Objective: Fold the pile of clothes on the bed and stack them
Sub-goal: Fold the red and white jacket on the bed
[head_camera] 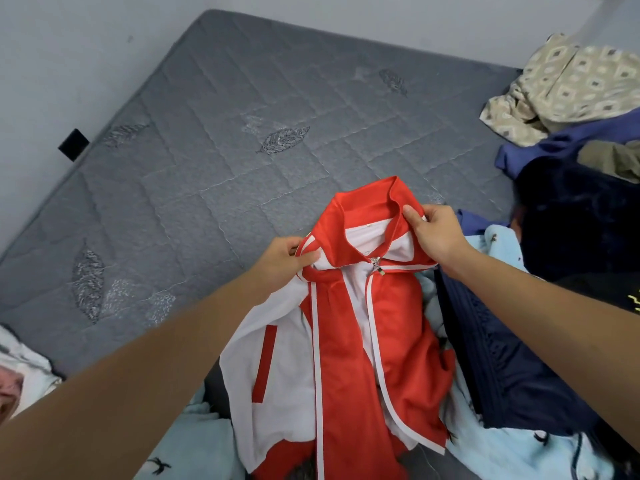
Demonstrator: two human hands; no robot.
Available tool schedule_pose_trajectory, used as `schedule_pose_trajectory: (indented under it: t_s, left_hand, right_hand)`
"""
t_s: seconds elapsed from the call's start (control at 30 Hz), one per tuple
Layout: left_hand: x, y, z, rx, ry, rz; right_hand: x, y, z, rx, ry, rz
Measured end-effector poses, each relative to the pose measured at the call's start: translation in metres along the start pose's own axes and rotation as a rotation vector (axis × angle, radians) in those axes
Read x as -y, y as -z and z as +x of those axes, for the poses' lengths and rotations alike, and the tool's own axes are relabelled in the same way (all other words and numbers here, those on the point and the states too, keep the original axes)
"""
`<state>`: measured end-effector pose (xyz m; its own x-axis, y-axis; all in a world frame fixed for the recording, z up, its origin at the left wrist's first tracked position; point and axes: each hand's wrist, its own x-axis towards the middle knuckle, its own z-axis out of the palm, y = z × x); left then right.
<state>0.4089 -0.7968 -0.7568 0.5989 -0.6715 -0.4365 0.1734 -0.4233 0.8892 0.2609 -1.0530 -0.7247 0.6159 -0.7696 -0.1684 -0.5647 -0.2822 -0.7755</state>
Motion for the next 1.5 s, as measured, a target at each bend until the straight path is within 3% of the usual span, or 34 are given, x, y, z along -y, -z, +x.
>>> schedule_pose_trajectory:
  t_s: [0.23,0.47,0.67,0.9,1.2,1.5]
  left_hand:
    - [-0.040,0.006,-0.008,-0.311,-0.138,-0.009]
    - [-0.188,0.038,-0.043,-0.404,-0.320,-0.059]
    - [-0.324,0.056,-0.146,-0.453,-0.417,0.108]
    - [-0.388,0.044,-0.290,-0.541,-0.407,0.153]
    - [-0.435,0.045,-0.441,-0.500,-0.499,0.075]
    - [-0.490,0.021,-0.541,-0.250,-0.684,0.027]
  right_hand:
    - [0.025,0.010,-0.011,-0.016,0.125,-0.068]
    - [0.150,0.097,-0.010,-0.098,0.245,-0.028]
    - [0.261,0.193,-0.072,-0.168,0.311,0.063]
    - [0.322,0.276,-0.192,-0.168,0.420,0.047]
    - [0.383,0.357,-0.329,-0.177,0.569,0.053]
    - [0.404,0.454,-0.456,-0.419,0.636,-0.036]
